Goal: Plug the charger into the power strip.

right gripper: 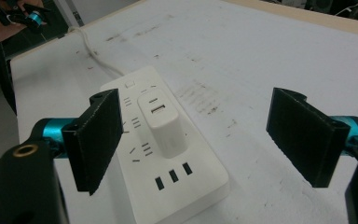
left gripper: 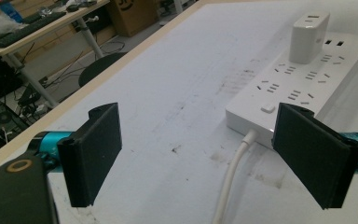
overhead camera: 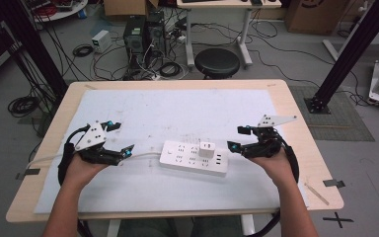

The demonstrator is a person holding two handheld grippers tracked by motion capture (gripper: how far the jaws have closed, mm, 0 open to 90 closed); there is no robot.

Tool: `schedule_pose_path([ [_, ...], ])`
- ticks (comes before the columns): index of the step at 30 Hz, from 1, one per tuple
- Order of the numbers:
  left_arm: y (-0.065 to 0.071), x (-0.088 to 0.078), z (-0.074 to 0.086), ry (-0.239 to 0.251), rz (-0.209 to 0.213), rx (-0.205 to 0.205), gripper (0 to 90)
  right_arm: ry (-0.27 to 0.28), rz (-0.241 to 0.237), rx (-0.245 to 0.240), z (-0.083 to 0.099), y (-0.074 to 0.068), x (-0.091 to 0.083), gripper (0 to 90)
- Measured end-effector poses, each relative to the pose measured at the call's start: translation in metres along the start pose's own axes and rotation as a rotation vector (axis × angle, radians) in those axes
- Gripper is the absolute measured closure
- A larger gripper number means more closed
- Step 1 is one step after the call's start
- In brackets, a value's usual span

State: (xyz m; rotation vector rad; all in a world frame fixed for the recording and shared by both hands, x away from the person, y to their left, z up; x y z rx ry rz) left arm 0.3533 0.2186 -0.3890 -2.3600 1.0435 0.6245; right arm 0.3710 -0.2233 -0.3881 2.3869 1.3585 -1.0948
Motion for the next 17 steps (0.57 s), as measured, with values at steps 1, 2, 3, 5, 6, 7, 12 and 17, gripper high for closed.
schedule_pose_path([
  [1, -0.0002, 0.0006, 0.0, 0.0, 0.001, -0.004, 15.7, -0.002, -0.001, 0.001, -0.0002, -0.0002, 0.0, 18.8],
  [2, -0.0007, 0.0012, 0.0001, -0.003, 0.001, -0.004, 15.7, -0.006, 0.001, 0.0, -0.0002, -0.0002, -0.0002, 18.8],
  [3, -0.001, 0.0017, 0.0002, -0.003, 0.0, -0.004, 15.7, -0.007, 0.003, 0.002, -0.0002, 0.0, -0.0003, 18.8],
  [5, -0.0017, 0.0023, 0.0007, -0.006, 0.003, -0.003, 15.7, -0.011, 0.003, 0.003, -0.0002, 0.0004, -0.0005, 18.8],
  [6, -0.0018, 0.0029, 0.001, -0.006, 0.008, -0.008, 15.7, -0.01, 0.002, 0.004, -0.0003, 0.0004, -0.0004, 18.8],
  [7, -0.0023, 0.0032, 0.0014, -0.009, 0.012, -0.007, 15.7, -0.011, 0.004, 0.004, -0.0004, 0.0007, -0.0003, 18.8],
  [12, -0.0035, 0.0046, 0.0029, -0.007, 0.019, -0.012, 15.7, -0.01, 0.01, 0.0, -0.0019, 0.0025, 0.001, 18.8],
  [17, -0.0058, 0.005, 0.0053, -0.01, 0.012, -0.02, 15.7, -0.016, 0.016, 0.003, -0.0032, 0.0022, 0.0024, 18.8],
])
Point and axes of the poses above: each handheld gripper's, and its own axes: x roughly forward along the jaws, z roughly out of its underside, y roughly to its right, the point moved 4 cm from there along x, roughly forward along the jaws, and after that the axes turned 15 degrees about -y, right-handed, at the moved point
